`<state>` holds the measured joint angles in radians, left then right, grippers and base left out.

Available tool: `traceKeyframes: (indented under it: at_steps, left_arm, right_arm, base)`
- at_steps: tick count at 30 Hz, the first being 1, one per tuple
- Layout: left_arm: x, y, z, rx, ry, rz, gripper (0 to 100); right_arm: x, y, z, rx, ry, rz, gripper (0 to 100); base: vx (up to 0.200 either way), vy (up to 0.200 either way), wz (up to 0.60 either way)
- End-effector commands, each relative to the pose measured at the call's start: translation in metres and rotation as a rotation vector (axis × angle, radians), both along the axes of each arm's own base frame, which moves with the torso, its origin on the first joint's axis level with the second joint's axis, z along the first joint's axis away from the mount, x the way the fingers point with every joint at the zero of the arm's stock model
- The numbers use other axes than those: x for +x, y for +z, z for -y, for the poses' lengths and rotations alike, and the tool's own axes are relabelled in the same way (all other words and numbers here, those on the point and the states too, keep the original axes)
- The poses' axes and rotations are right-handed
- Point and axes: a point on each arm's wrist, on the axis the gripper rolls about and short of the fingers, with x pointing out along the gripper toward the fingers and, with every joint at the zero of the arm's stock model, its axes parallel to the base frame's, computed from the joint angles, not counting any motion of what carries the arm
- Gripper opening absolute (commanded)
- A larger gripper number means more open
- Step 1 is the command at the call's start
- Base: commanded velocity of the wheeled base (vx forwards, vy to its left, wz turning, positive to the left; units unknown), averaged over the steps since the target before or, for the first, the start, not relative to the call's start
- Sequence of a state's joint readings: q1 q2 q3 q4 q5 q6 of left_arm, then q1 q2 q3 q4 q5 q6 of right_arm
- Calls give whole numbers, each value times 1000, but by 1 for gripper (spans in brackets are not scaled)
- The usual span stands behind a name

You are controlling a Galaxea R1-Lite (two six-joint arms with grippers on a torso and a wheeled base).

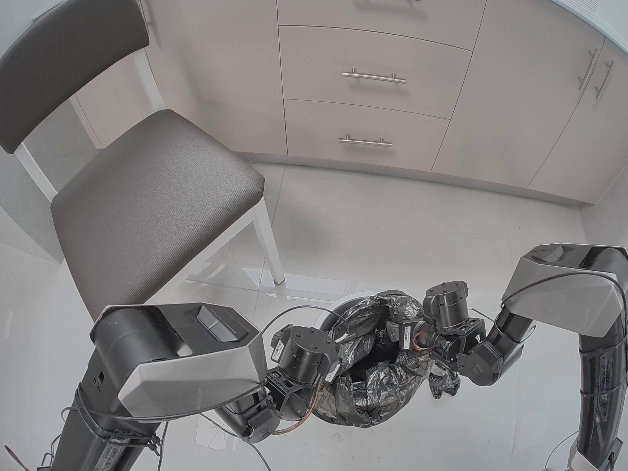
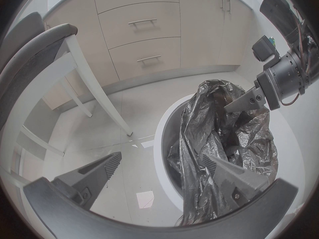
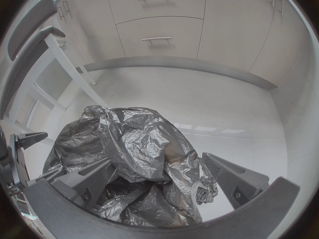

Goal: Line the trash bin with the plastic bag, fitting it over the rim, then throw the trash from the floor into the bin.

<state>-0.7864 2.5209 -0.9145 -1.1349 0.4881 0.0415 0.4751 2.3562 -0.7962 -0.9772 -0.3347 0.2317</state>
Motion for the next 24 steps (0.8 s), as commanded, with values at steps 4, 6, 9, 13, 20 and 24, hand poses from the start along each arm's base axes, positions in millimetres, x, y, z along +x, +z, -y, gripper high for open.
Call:
traceKeyframes:
  at_steps: [4, 6, 9, 13, 20, 24]
  left_arm:
    - [8, -2, 0, 20, 0, 22, 100]
    - [13, 2, -2, 19, 13, 41, 100]
    - [16, 7, -1, 12, 21, 57, 100]
    - [23, 13, -4, 49, 45, 87, 100]
    - [39, 19, -14, 78, 126, 126, 100]
    - [38, 19, -15, 71, 126, 126, 100]
  right_arm:
    - [2, -3, -1, 1, -2, -1, 100]
    - [2, -4, -2, 4, -1, 1, 100]
    - [3, -4, -2, 7, -1, 7, 100]
    - [4, -5, -2, 16, -3, 29, 100]
    - [5, -4, -3, 19, -3, 36, 100]
    - [5, -2, -3, 21, -3, 39, 100]
  base:
    - [0, 0, 0]
    - [0, 0, 0]
    - [0, 0, 0]
    - [0, 0, 0]
    - [0, 0, 0]
    - [0, 0, 0]
